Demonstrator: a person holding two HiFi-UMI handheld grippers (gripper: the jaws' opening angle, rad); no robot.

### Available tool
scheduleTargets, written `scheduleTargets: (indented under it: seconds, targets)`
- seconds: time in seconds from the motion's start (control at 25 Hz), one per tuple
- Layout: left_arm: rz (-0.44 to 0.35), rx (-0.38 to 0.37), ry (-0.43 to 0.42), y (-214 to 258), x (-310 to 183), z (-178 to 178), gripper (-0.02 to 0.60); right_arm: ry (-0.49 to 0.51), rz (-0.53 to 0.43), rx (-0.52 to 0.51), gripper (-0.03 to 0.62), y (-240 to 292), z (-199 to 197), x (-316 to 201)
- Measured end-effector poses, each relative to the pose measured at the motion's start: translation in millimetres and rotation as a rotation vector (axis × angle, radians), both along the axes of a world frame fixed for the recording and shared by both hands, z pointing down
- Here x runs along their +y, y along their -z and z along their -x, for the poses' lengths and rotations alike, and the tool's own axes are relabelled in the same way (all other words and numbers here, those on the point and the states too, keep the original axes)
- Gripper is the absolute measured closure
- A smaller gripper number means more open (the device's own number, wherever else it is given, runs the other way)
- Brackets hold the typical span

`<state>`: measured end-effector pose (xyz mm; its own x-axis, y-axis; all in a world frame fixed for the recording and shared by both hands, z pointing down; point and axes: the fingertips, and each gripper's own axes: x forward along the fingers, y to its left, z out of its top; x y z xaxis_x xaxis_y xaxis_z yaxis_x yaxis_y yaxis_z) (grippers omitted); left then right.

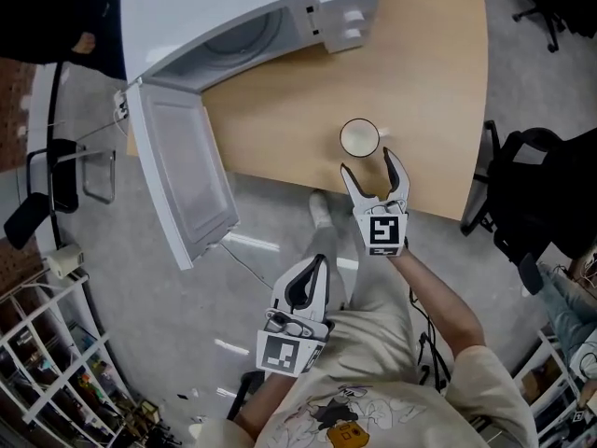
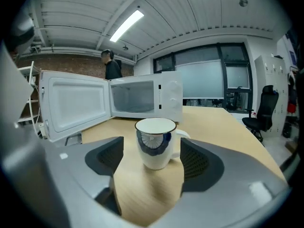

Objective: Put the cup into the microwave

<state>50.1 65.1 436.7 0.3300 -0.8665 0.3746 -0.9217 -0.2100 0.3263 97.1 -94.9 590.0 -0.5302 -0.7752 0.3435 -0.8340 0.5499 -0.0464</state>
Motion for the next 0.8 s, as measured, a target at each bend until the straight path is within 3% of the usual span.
scheduleTargets:
  seconds: [0.48, 0.8]
  targets:
    - [0.014, 0.005, 0.038, -20.1, -7.5, 2.3, 0.578, 0.008, -0.003, -0.015, 0.210, -20.6, 17.2, -35.3]
    - [-0.006, -0.015, 0.119, -26.2, -24.2, 9.8, 0.578, 0.007, 0.003, -0.022, 0.207, -25.9, 22.0, -43.6]
